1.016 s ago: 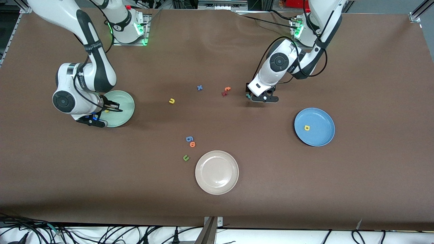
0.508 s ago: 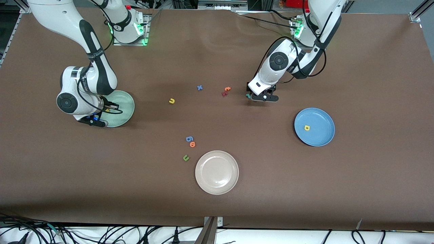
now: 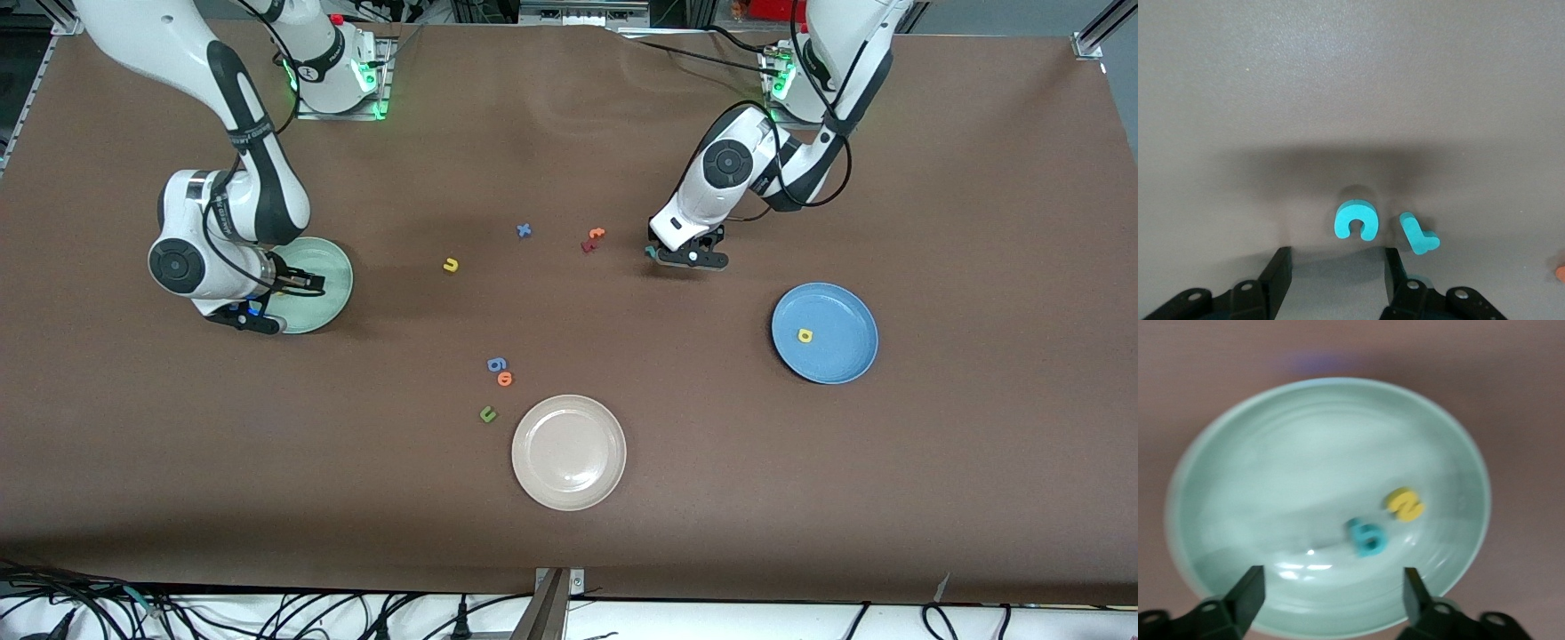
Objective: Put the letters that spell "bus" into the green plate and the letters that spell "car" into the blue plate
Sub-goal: 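Grasp the yellow u with the right gripper while the left gripper lowers to teal c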
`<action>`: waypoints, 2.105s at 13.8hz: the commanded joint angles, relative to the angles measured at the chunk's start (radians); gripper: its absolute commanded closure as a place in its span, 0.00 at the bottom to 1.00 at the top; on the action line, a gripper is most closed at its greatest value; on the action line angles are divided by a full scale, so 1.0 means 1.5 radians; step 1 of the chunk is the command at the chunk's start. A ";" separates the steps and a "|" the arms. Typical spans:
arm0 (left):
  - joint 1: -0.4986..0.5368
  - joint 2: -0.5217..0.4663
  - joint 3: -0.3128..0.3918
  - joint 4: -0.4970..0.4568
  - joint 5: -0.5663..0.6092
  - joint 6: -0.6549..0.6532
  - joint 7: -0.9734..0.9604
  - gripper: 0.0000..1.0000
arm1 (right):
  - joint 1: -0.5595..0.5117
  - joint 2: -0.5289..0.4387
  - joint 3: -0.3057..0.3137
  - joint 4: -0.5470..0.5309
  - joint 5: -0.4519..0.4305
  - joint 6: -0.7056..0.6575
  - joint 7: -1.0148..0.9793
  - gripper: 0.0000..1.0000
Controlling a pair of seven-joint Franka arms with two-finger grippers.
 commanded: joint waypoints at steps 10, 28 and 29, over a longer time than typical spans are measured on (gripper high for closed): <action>-0.018 0.019 0.003 0.017 0.027 0.007 -0.035 0.44 | 0.004 -0.020 0.257 -0.005 0.006 0.082 0.389 0.01; -0.021 0.043 0.013 0.043 0.079 0.007 -0.076 0.52 | 0.018 0.042 0.304 -0.081 0.005 0.289 0.408 0.19; -0.021 0.043 0.014 0.043 0.079 0.007 -0.076 0.56 | 0.019 0.044 0.304 -0.081 0.005 0.290 0.408 0.20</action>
